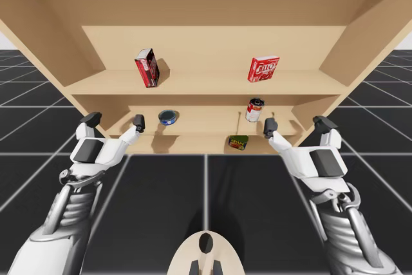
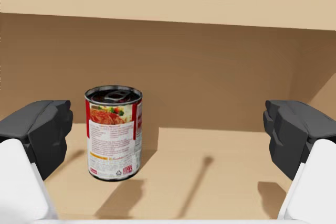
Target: Find the gelatin box on the shelf and bring it to me.
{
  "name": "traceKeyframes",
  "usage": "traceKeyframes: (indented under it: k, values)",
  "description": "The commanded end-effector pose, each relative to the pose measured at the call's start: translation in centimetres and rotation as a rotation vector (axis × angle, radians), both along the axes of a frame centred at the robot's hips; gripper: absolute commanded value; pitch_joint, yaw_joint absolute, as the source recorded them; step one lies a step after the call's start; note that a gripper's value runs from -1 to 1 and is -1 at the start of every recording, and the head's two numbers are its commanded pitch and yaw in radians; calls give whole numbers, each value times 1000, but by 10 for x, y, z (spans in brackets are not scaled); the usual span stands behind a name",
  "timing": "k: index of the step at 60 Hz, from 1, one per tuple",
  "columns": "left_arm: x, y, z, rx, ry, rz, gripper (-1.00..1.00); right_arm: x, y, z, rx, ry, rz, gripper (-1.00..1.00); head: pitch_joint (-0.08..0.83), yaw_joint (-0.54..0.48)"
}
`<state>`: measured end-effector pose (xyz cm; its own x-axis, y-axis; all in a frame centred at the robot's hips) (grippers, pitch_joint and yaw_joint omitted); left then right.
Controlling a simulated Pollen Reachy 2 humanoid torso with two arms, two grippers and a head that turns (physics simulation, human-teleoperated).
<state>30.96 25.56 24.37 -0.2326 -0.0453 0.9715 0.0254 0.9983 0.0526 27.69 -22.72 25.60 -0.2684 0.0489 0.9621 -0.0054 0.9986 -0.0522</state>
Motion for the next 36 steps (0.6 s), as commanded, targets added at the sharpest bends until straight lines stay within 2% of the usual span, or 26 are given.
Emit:
traceKeyframes:
  k: [1,8,12,24,36]
  values:
    - [0,0,0,-2,-1,0,-1000,-3,4,-2,52,15,10,-1000,2,-16]
    - [0,0,1,-4,-1,0,-1000,-2,4,-1,33,7,28,-1000,19,-18]
    - [0,0,1,-4,-1,-1,-1000,-2,4,-1,36,12,24,-1000,36,-31]
    - [-2,0,1,-7,-5,-4,-1000,-2,6,-2,31,17,17,-1000,113,-130]
    - [-1,0,1,-6,-6,-9,-1000,-6,5,3,25,-5,11,-1000,138,-255]
